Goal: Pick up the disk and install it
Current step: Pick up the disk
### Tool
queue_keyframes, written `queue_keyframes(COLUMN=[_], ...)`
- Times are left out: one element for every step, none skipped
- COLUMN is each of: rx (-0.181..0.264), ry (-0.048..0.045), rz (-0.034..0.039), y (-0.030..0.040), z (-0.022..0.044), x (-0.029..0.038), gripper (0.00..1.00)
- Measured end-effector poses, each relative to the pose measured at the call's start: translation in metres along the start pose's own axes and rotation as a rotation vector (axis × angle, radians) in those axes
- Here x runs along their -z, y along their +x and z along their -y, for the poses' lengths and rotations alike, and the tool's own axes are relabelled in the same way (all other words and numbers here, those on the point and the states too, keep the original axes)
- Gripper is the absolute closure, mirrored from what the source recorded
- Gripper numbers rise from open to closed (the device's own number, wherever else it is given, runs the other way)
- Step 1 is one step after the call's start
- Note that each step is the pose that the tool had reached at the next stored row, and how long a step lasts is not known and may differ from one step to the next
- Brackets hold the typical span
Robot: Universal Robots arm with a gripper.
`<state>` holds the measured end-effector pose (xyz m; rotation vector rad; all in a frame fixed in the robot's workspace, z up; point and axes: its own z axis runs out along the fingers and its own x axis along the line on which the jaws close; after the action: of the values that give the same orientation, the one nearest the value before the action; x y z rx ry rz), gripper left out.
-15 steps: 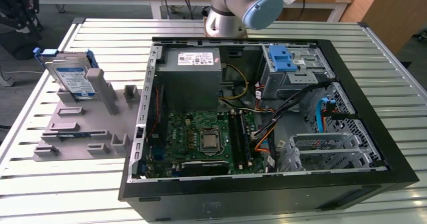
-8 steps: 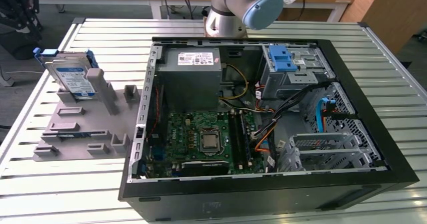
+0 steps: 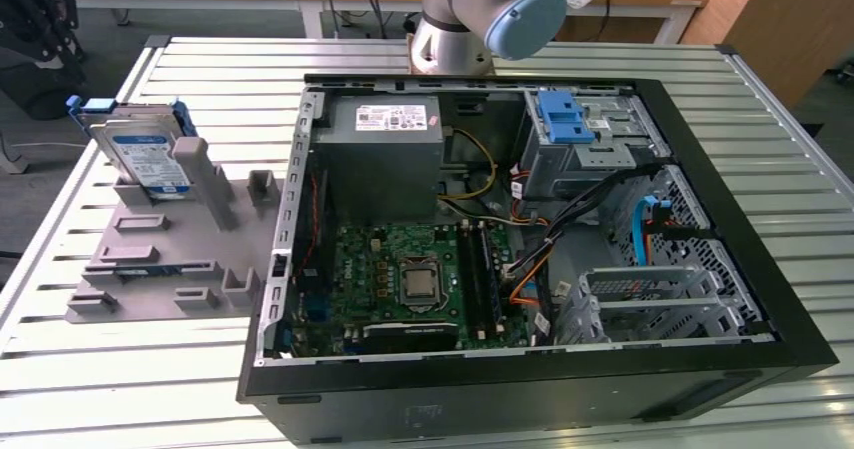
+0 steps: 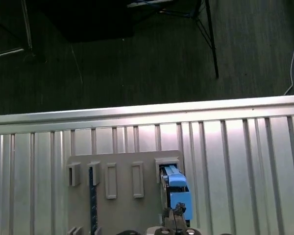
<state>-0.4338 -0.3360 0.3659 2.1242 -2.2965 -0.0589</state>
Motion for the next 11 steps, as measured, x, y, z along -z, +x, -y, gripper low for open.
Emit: queue_keyframes(rx=[0.004, 0.005, 0.005, 0.005, 0.005, 0.005, 0.005, 0.005, 0.005, 0.005, 0.005], ry=[0.0042, 0.0104, 0.0129, 0.0128, 0.0128, 0.0128, 0.0128, 0.0128, 0.0128, 0.0128, 0.0128], rz=[0.0001, -0.0001, -0.0001, -0.0001, -0.0001, -0.0002, -0.0001, -0.0002, -0.0001, -0.0001, -0.0001], y=[0.0000, 0.0000, 0.0000, 0.0000, 0.0000, 0.0000, 0.0000, 0.0000, 0.0000, 0.0000, 0.0000], z=[0.0001, 0.0001, 0.0002, 0.0002, 0.0002, 0.0002, 0.0001, 0.0001, 0.0001, 0.0001, 0.0001], x=[-0.0005, -0.0012, -0.0015, -0.0016, -0.0016, -0.0016, -0.0016, -0.0016, -0.0016, -0.0017, -0.0017], gripper=[0.89, 0.89, 0.89, 0.89, 0.89, 0.89, 0.89, 0.89, 0.89, 0.89, 0.89])
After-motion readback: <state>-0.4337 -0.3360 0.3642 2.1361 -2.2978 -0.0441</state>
